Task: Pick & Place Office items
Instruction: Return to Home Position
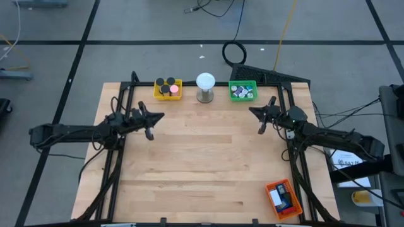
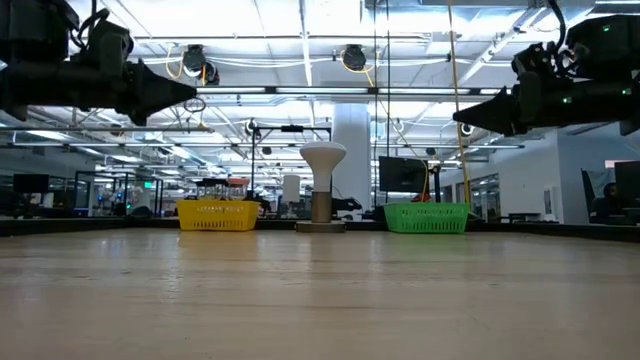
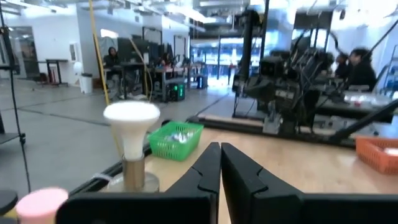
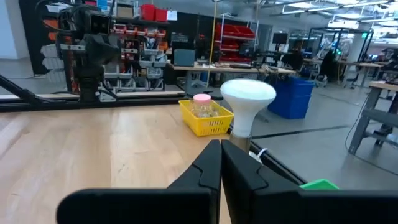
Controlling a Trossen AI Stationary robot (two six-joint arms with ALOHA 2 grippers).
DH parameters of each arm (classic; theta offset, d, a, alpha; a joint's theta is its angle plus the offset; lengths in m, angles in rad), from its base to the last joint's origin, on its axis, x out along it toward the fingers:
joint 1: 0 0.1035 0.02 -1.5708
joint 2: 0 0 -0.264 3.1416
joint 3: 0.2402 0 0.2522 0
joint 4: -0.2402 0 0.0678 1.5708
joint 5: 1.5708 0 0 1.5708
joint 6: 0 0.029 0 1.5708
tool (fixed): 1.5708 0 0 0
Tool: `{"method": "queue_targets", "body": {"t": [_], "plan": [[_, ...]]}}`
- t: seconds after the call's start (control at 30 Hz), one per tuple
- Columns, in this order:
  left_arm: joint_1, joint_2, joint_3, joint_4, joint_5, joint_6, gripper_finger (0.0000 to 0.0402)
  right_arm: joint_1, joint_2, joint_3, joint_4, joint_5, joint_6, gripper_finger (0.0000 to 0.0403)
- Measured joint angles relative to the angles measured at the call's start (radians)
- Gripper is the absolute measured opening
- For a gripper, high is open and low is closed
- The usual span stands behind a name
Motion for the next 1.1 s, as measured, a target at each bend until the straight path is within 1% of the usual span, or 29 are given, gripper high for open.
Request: {"method": "queue_targets", "body": {"t": [0.17, 0.27, 0.37, 0.53, 0.7, 0.77, 0.9, 1.0, 1.1], "plan": [[0.0, -0.066, 0.0, -0.118, -0.008, 0.01, 0.0003, 0.0, -0.048, -0.002, -0.008, -0.006, -0.001, 0.0], [0.0, -0.116, 0.0, -0.143, -0.007, 0.015, 0.001, 0.0, -0.085, -0.002, -0.042, -0.005, -0.001, 0.0], [0.0, -0.183, 0.0, -0.217, -0.007, 0.029, 0.0015, 0.0, -0.126, -0.003, -0.101, -0.003, 0.003, 0.0], [-0.003, -0.325, 0.0, -0.367, -0.006, 0.03, 0.0003, 0.03, -0.21, -0.003, -0.236, 0.017, 0.025, 0.0], [-0.003, -0.504, 0.0, -0.546, -0.005, 0.03, 0.0013, 0.118, -0.326, -0.004, -0.449, 0.095, 0.009, 0.0], [-0.002, -0.582, 0.0, -0.629, -0.005, 0.031, 0.0011, 0.152, -0.377, -0.004, -0.502, 0.104, 0.009, 0.0], [0.016, -0.58, 0.006, -0.689, 0.029, 0.03, 0.0004, 0.209, -0.495, -0.007, -0.584, 0.103, 0.017, 0.0], [0.049, -0.581, 0.005, -0.703, 0.031, 0.021, 0.001, 0.225, -0.575, -0.035, -0.582, 0.098, 0.054, 0.0], [0.091, -0.581, 0.003, -0.698, 0.072, 0.044, 0.001, 0.23, -0.584, -0.035, -0.624, 0.117, 0.096, 0.0]]}}
